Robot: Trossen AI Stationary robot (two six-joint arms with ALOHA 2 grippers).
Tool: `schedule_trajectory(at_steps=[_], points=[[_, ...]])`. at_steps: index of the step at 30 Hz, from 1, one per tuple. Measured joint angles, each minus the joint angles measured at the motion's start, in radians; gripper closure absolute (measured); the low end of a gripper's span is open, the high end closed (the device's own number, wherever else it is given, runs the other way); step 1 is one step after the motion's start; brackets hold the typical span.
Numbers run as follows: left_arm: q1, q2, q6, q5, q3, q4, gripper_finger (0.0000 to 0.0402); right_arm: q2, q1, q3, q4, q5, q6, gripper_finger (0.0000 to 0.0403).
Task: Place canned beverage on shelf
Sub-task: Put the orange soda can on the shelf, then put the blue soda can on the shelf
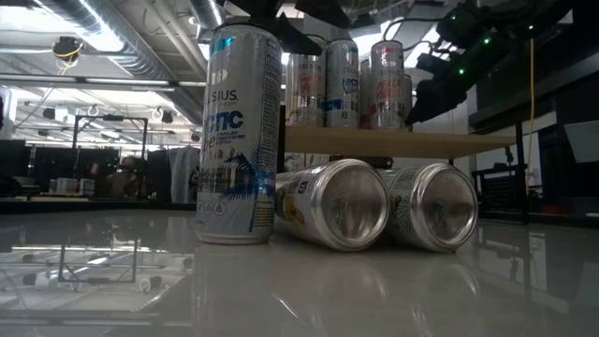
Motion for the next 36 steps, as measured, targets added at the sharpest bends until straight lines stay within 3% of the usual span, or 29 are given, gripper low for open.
schedule_trajectory(at_steps=[11,15,22,30,36], points=[[0.0,0.0,0.0,0.0,0.0,0.0,0.0095,0.001,0.0,0.0,0.043,0.169,0.03,0.0033],[0.0,0.0,0.0,0.0,0.0,0.0,0.0095,0.001,0.0,0.0,0.042,0.171,0.03,0.0033],[0.0,0.0,0.0,0.002,0.0,0.0,0.0095,-0.017,0.0,0.0,-0.012,0.127,0.04,0.0033],[-0.004,-0.032,-0.03,0.027,-0.001,-0.003,0.0095,-0.14,0.001,0.0,-0.165,0.048,0.108,0.0033],[-0.006,-0.079,-0.114,0.162,-0.001,-0.011,0.0095,-0.223,0.001,0.0,-0.184,-0.111,0.123,0.0033]])
